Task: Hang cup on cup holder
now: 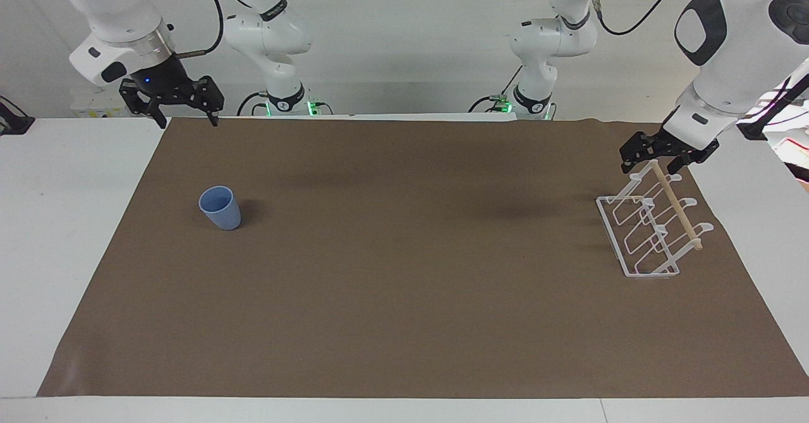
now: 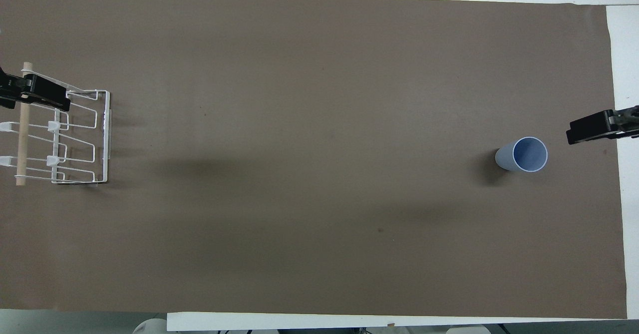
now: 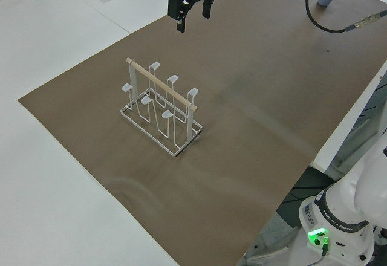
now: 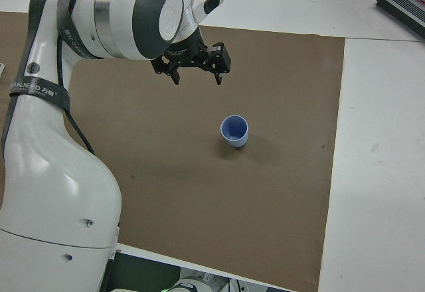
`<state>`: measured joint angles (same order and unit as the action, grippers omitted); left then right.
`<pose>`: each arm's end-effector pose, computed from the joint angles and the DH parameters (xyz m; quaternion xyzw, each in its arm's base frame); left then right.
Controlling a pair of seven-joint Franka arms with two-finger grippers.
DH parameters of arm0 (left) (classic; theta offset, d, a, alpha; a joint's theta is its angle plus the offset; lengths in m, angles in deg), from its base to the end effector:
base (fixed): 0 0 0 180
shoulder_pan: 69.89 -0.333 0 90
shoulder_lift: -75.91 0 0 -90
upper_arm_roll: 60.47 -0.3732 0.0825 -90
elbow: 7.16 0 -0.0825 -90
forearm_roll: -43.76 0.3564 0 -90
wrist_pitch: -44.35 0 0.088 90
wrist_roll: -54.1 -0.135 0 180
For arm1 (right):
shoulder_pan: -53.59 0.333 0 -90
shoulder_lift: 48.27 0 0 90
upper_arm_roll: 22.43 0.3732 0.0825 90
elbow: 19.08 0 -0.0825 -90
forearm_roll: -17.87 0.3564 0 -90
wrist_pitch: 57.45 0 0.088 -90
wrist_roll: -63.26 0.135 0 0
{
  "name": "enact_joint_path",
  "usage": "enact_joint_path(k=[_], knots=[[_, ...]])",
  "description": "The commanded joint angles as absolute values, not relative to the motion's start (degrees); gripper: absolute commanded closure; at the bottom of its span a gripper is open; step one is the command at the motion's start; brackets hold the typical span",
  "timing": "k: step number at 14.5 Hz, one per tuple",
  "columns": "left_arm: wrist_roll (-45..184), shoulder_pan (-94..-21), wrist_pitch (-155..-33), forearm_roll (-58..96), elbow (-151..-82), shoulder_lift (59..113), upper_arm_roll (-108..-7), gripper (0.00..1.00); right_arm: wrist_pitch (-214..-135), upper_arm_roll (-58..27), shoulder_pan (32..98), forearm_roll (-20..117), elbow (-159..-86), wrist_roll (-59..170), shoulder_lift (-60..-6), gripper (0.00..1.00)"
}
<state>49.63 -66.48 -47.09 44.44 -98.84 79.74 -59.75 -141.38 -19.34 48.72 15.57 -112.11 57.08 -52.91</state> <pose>0.5468 -0.0377 0.6069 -0.9965 0.0753 0.0355 0.0054 0.4829 -0.0194 0.6628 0.9983 0.0368 -0.0404 0.0194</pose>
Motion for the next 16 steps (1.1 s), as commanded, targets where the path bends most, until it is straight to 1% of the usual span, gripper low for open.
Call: enact_joint_path(k=[1, 5, 9, 10, 11, 13, 15, 16], knots=[[48.91, -67.08, -46.62, 45.35, -99.01, 79.08, -59.33, 0.00, -141.47, -19.00, 48.32, 14.97, -111.98, 57.46, -52.76, 0.00], [48.91, -67.08, -46.71, 45.35, -99.01, 79.08, -59.33, 0.00, -141.74, -19.00, 48.32, 15.85, -112.24, 56.85, -52.93, 0.00], [48.91, -67.08, -46.71, 45.35, -99.01, 79.08, -59.33, 0.00, -142.09, -19.09, 47.79, 15.85, -114.53, 55.54, -53.99, 0.00], [48.91, -67.08, -46.71, 45.35, -99.01, 79.08, -59.33, 0.00, -143.74, -19.09, 47.79, 15.85, -114.97, 53.53, -53.99, 0.00], [48.91, -67.08, -46.62, 45.35, -99.01, 79.08, -59.33, 0.00, -147.06, -19.26, 47.61, 15.85, -116.97, 51.59, -53.99, 0.00], [48.91, -67.08, -46.62, 45.35, -99.01, 79.08, -59.33, 0.00, -152.34, -19.44, 44.99, 15.85, -120.40, 47.21, -53.03, 0.00], [48.91, -67.08, -46.62, 45.35, -99.01, 79.08, -59.33, 0.00, -161.02, -19.35, 42.44, 15.94, -126.28, 39.04, -52.23, 0.00], [48.91, -67.08, -46.62, 45.35, -99.01, 79.08, -59.33, 0.00, -164.12, -19.35, 41.91, 16.20, -128.66, 36.92, -51.62, 0.00]])
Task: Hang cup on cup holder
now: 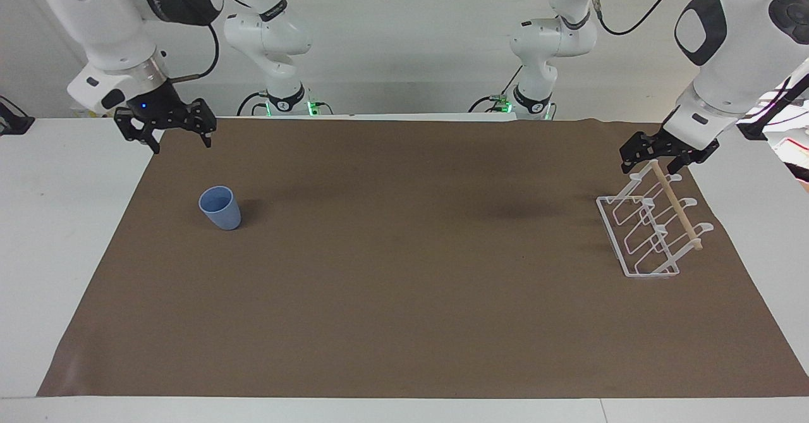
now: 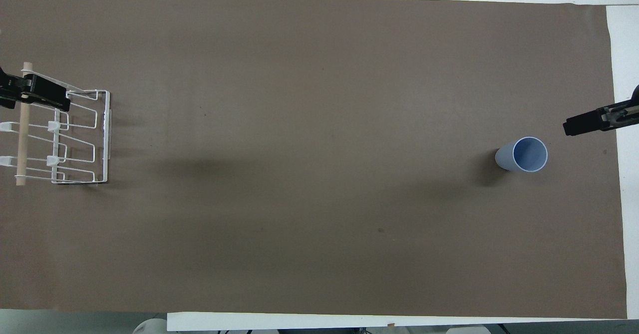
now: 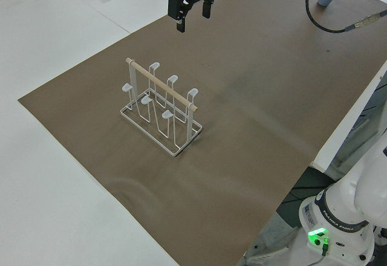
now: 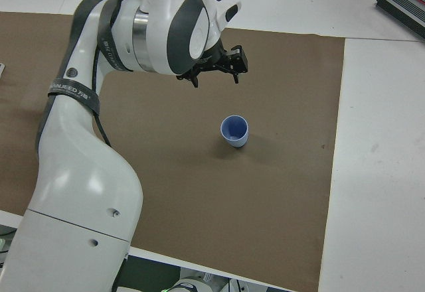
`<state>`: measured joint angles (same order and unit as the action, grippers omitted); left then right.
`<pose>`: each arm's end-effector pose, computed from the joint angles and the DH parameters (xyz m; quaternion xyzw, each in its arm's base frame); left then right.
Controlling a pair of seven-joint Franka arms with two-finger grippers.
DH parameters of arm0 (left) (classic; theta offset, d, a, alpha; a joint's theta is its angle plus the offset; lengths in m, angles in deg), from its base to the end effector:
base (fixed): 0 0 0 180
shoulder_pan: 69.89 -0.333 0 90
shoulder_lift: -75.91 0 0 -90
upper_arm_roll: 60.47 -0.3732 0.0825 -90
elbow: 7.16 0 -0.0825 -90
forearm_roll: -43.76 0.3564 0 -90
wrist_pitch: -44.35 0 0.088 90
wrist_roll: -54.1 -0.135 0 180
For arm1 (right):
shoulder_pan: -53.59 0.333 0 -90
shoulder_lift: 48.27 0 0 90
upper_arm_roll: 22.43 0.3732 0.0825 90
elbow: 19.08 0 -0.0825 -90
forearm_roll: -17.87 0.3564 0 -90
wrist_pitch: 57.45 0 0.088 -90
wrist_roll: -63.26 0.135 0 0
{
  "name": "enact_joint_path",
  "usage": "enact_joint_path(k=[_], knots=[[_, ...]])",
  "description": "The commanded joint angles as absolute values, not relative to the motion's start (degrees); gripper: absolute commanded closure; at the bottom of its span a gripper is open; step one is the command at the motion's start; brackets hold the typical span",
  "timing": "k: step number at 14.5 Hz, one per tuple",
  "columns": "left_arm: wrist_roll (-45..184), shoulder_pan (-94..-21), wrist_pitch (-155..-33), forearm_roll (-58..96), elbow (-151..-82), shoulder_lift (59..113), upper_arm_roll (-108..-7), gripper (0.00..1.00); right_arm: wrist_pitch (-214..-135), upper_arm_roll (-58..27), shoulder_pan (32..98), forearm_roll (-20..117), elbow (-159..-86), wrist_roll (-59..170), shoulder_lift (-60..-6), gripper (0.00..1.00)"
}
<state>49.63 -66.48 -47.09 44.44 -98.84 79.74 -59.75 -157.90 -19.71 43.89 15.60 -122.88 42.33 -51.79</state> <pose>0.5468 -0.0377 0.6069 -0.9965 0.0753 0.0355 0.0054 0.5090 -0.0663 0.5935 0.9919 0.1249 -0.0037 0.0207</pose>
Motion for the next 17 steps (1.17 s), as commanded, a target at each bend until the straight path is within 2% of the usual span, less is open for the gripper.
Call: enact_joint_path(k=[1, 5, 7, 10, 14, 16, 17], knots=[[48.91, -67.08, -46.62, 45.35, -99.01, 79.08, -59.33, 0.00, -165.63, -19.44, 41.81, 16.72, -130.33, 36.29, -51.09, 0.00], [48.91, -67.08, -46.62, 45.35, -99.01, 79.08, -59.33, 0.00, -172.73, -19.44, 40.94, 16.82, -138.33, 33.22, -49.86, 0.00], [48.91, -67.08, -46.62, 45.35, -99.01, 79.08, -59.33, 0.00, -176.00, -19.44, 40.32, 16.82, -138.70, 29.27, -47.41, 0.00], [48.91, -67.08, -46.62, 45.35, -99.01, 79.08, -59.33, 0.00, -176.28, -19.44, 39.00, 16.82, -139.83, 27.66, -46.25, 0.02], [48.91, -67.08, -46.62, 45.35, -98.92, 79.08, -59.33, 0.00, -178.11, -19.35, 38.91, 16.90, -140.98, 27.58, -44.32, 0.18], [48.91, -67.08, -46.71, 45.35, -99.01, 79.08, -59.33, 0.00, -178.39, -19.44, 39.00, 16.90, -141.42, 26.79, -44.41, 0.38], [48.91, -67.08, -46.62, 45.35, -99.01, 79.08, -59.33, 0.00, -178.39, -19.44, 39.00, 16.90, -141.43, 26.26, -44.41, 0.51]])
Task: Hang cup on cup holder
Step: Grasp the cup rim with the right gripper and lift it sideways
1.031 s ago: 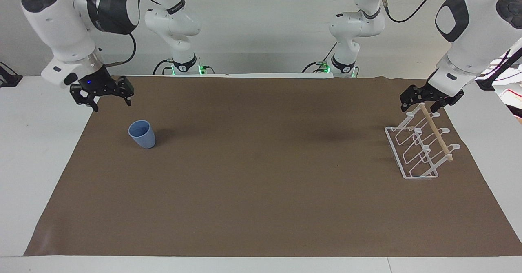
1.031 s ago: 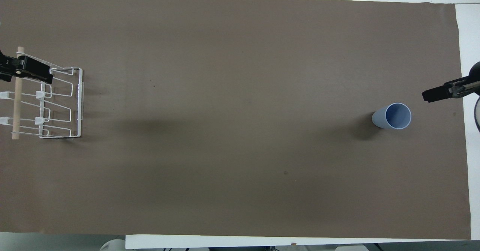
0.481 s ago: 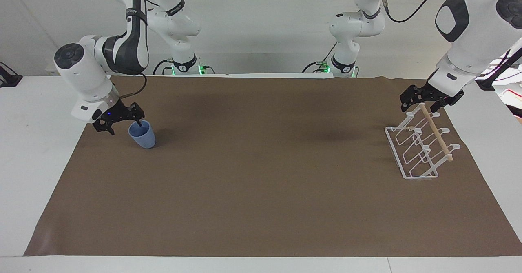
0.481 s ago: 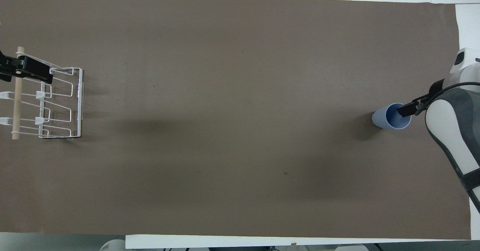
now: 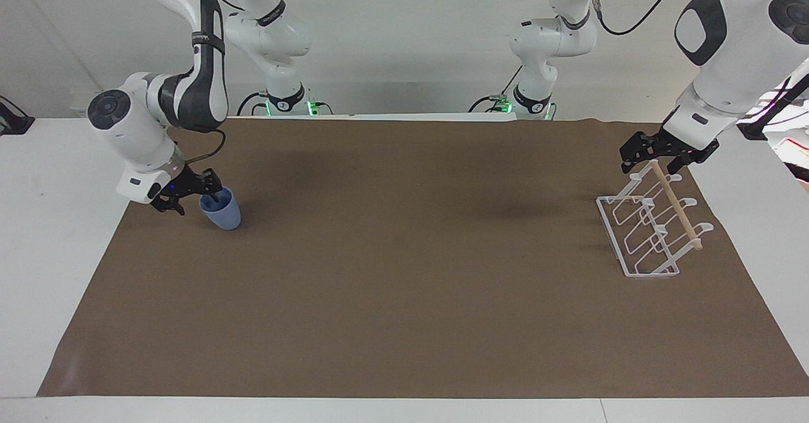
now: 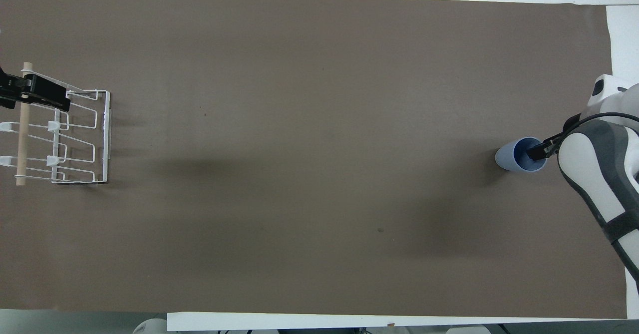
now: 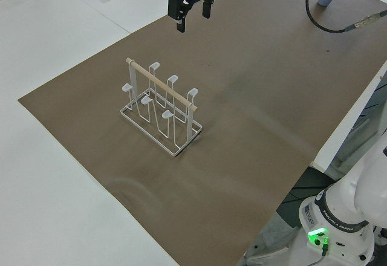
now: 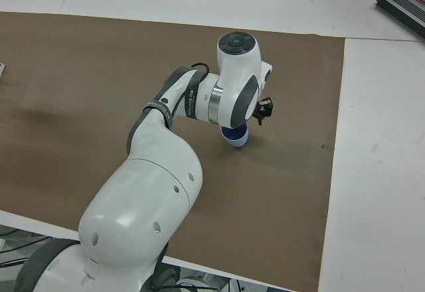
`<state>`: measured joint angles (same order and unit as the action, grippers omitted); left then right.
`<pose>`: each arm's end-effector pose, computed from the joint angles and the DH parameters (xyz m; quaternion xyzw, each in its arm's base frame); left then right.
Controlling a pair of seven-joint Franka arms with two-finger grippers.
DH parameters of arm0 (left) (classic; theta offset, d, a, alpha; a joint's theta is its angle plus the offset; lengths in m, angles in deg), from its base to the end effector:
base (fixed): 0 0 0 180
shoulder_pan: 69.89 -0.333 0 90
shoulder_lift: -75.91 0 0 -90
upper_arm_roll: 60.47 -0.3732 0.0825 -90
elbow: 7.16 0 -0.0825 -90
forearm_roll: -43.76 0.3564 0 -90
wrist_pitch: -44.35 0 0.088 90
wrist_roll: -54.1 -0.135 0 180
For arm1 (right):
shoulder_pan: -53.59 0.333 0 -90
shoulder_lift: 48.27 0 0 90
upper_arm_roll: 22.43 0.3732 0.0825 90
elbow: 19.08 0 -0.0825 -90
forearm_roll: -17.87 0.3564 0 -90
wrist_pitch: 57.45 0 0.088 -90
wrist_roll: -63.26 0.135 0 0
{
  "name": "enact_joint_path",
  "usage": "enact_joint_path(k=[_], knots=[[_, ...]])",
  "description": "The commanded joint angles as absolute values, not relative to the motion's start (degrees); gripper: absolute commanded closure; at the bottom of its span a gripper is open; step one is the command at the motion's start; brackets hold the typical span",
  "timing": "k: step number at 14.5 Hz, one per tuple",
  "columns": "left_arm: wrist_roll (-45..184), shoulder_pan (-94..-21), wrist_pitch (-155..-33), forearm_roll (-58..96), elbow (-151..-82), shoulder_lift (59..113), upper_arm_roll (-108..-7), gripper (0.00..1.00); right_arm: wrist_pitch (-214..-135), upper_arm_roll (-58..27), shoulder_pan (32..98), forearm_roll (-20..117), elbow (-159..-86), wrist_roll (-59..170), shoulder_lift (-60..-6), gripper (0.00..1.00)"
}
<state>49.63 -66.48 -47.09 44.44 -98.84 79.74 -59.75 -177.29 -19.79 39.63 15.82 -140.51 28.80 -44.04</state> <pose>0.5468 -0.0377 0.6069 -0.9965 0.0753 0.0355 0.0054 0.5106 -0.1052 0.4152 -0.9763 -0.2098 0.0519 0.0074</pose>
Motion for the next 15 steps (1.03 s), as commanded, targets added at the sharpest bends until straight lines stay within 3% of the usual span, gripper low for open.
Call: enact_joint_path(k=[1, 2, 4, 8, 11, 15], knots=[[48.91, -67.08, -46.62, 45.35, -99.01, 79.08, -59.33, 0.00, -178.39, -19.44, 39.09, 16.90, -141.60, 26.26, -44.41, 0.67], [48.91, -67.08, -46.62, 45.35, -99.01, 79.08, -59.33, 0.00, -178.39, -19.44, 39.00, 16.90, -141.69, 26.35, -44.41, 0.86], [48.91, -67.08, -46.62, 45.35, -99.01, 79.08, -59.33, 0.00, -178.47, -19.44, 39.00, 16.90, -141.87, 26.61, -44.41, 1.00], [48.91, -67.08, -46.62, 45.35, -99.01, 79.08, -59.33, 0.00, -175.59, -19.35, 38.91, 19.52, -138.64, 26.70, -43.71, 1.00], [48.91, -67.08, -46.62, 45.35, -99.01, 79.08, -59.33, 0.00, -162.17, -19.01, 40.14, 26.02, -125.56, 29.49, -40.29, 1.00], [48.91, -67.08, -46.62, 45.35, -99.01, 79.08, -59.33, 0.00, -156.77, -18.91, 42.78, 43.65, -121.47, 45.11, -39.49, 1.00]])
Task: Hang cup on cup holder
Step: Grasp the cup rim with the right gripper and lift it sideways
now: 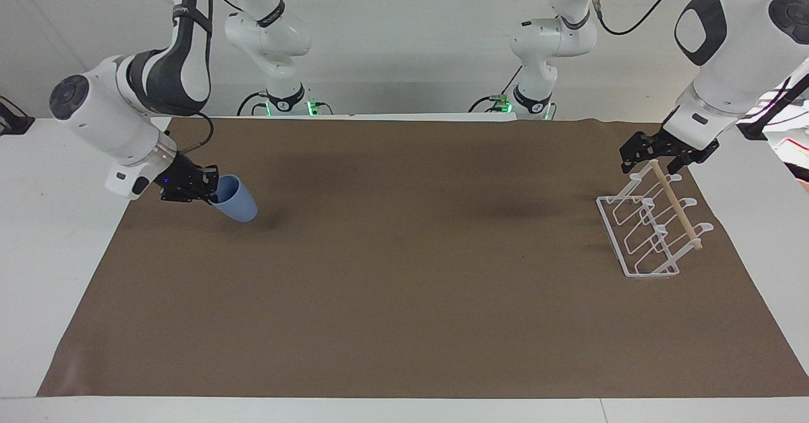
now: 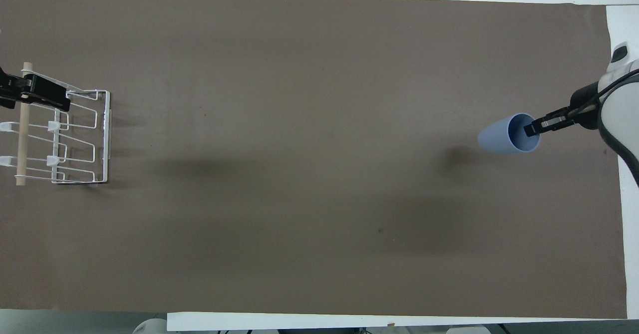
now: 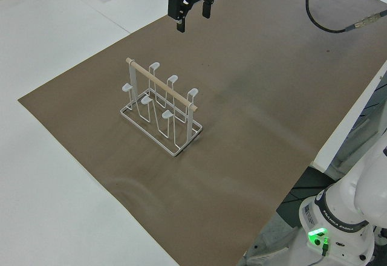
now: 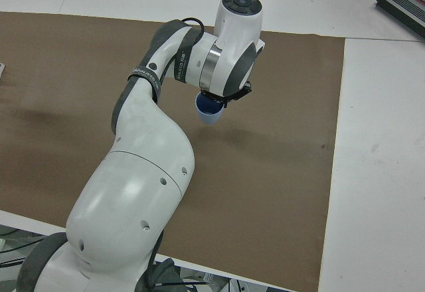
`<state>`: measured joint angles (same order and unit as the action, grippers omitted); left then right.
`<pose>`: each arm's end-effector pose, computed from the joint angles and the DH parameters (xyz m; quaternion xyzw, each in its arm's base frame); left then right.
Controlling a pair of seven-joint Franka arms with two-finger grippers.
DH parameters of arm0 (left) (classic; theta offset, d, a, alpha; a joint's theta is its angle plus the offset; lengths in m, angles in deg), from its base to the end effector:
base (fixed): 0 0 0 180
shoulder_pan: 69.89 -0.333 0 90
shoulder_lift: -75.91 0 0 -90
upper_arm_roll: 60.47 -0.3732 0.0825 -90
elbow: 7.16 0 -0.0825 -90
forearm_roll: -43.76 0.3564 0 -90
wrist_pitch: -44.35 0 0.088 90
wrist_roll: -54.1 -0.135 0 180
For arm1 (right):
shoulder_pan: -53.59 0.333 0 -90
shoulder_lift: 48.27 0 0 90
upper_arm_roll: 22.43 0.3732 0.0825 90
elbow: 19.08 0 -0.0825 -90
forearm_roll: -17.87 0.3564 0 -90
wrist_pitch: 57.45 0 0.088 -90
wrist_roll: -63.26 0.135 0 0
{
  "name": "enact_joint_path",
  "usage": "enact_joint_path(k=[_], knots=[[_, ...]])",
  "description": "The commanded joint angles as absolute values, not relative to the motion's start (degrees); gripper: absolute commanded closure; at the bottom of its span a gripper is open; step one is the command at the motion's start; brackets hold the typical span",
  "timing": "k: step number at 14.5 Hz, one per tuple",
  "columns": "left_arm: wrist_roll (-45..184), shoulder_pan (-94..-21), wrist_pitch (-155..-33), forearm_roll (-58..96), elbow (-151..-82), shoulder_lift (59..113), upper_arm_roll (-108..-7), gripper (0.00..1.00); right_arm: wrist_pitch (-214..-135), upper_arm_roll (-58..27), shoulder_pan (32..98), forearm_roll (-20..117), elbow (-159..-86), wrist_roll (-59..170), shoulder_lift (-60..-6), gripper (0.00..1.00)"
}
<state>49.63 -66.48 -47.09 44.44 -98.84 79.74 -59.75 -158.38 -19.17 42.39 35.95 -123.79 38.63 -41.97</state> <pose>0.5468 -0.0377 0.6069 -0.9965 0.0753 0.0355 0.0054 0.5498 -0.0416 0.5015 -0.9791 -0.1000 0.0401 0.1723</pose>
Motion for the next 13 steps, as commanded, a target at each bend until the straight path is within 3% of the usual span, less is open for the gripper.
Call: enact_joint_path(k=[1, 4, 8, 13], knots=[[48.91, -67.08, -46.62, 45.35, -99.01, 79.08, -59.33, 0.00, -157.20, -18.91, 43.48, 48.50, -121.65, 50.98, -39.49, 1.00], [48.91, -67.08, -45.57, 45.35, -99.09, 78.99, -59.33, 0.00, -159.30, -18.91, 48.83, 59.76, -122.17, 67.44, -39.57, 1.00], [51.54, -66.12, -43.20, 44.73, -98.92, 77.50, -58.98, 0.00, -169.84, -18.91, 57.43, 67.35, -125.25, 77.57, -40.19, 1.00], [87.16, -58.05, -44.94, 38.06, -100.67, 76.44, -58.54, 0.00, -184.79, -18.91, 69.22, 67.53, -127.19, 85.93, -39.49, 1.00]])
